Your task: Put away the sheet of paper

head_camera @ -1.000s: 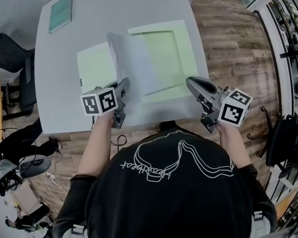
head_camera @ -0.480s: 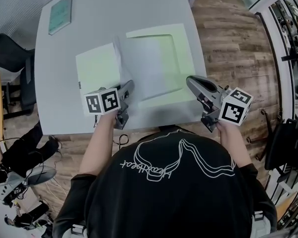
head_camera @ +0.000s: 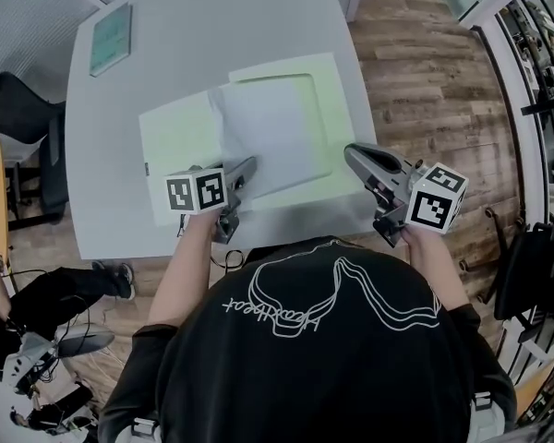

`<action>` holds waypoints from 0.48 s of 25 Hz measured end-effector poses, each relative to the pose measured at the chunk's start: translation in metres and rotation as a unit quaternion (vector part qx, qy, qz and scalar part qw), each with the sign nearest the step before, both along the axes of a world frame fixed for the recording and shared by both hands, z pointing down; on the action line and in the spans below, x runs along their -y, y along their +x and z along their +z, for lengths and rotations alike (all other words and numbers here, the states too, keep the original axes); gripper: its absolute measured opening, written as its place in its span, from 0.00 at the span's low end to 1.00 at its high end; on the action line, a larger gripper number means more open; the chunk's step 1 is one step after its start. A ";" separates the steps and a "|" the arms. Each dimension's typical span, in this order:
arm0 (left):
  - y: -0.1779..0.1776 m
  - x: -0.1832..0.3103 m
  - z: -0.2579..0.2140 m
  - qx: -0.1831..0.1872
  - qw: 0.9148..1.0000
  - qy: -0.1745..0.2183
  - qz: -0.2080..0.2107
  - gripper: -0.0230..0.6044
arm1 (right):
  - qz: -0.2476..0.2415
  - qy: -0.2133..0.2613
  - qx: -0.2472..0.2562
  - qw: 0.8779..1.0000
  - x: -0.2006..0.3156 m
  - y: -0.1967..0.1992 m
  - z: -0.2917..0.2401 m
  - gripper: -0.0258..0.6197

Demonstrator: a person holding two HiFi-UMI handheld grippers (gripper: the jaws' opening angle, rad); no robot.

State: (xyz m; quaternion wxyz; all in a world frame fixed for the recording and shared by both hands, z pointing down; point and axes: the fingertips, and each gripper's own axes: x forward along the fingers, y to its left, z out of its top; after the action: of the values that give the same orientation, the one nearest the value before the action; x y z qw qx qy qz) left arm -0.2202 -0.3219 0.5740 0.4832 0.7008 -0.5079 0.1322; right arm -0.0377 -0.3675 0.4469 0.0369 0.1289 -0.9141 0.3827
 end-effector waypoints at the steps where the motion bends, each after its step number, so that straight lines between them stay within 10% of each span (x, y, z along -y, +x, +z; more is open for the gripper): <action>1: -0.003 0.000 0.001 0.010 1.000 -0.002 0.000 0.29 | 0.000 0.001 -0.001 1.000 0.001 0.000 0.000 0.05; 12: -0.007 0.000 0.012 0.058 0.998 -0.010 0.034 0.31 | 0.006 -0.002 -0.009 1.000 0.003 0.004 0.006 0.05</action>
State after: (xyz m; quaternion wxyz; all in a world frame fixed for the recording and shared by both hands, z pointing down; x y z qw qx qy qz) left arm -0.2272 -0.3215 0.5859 0.4555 0.7038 -0.5094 0.1941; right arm -0.0341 -0.3704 0.4528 0.0427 0.1378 -0.9122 0.3836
